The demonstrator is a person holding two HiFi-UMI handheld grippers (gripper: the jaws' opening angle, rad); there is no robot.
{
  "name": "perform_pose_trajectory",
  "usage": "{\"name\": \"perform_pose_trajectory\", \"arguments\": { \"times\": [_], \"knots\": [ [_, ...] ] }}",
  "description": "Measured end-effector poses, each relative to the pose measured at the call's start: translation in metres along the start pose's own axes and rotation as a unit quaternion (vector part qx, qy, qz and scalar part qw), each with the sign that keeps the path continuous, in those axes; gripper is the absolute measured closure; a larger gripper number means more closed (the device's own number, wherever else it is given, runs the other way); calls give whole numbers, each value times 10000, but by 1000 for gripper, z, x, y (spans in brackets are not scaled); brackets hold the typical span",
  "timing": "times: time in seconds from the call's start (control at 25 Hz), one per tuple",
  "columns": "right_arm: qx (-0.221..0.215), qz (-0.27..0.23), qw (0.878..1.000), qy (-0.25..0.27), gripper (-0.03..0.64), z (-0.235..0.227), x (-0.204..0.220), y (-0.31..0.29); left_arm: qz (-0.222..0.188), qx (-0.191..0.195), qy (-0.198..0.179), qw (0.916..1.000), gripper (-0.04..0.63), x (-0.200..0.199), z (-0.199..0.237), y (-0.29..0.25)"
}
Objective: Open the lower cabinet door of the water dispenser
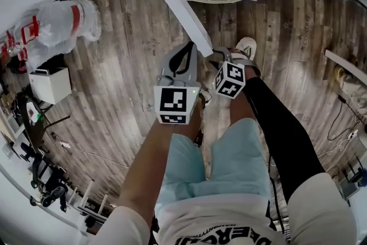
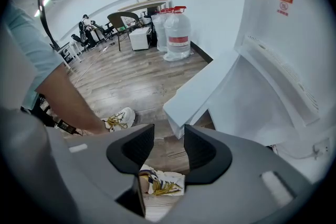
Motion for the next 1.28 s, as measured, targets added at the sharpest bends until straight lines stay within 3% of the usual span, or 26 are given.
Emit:
{"name": "perform_pose_trajectory", "arguments": {
  "times": [0.28, 0.88, 1.08, 1.28],
  "knots": [
    [-25, 74, 10000, 62, 456, 23, -21, -13, -63, -205, 164, 9996, 540, 20, 21, 27],
    [166, 243, 9986, -447, 456, 56, -66, -39, -276, -490, -114, 9984, 540, 44, 76, 84],
    [186, 257, 9959, -844, 456, 63, -85, -46, -289, -587, 18, 9979, 540, 54, 94, 104],
    [165, 302, 9965, -757, 456, 73, -101, -54, -286, -734, 181, 9967, 540, 66, 109, 120]
  ]
}}
Point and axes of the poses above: the fingertips, and each gripper's own axes: y backward along the fingers, z to its left, x out of its underside, the point moved 9 cm from there along y, backward along the fingers, and after that the axes turned 7 degrees about -y, right-handed, at the moved point
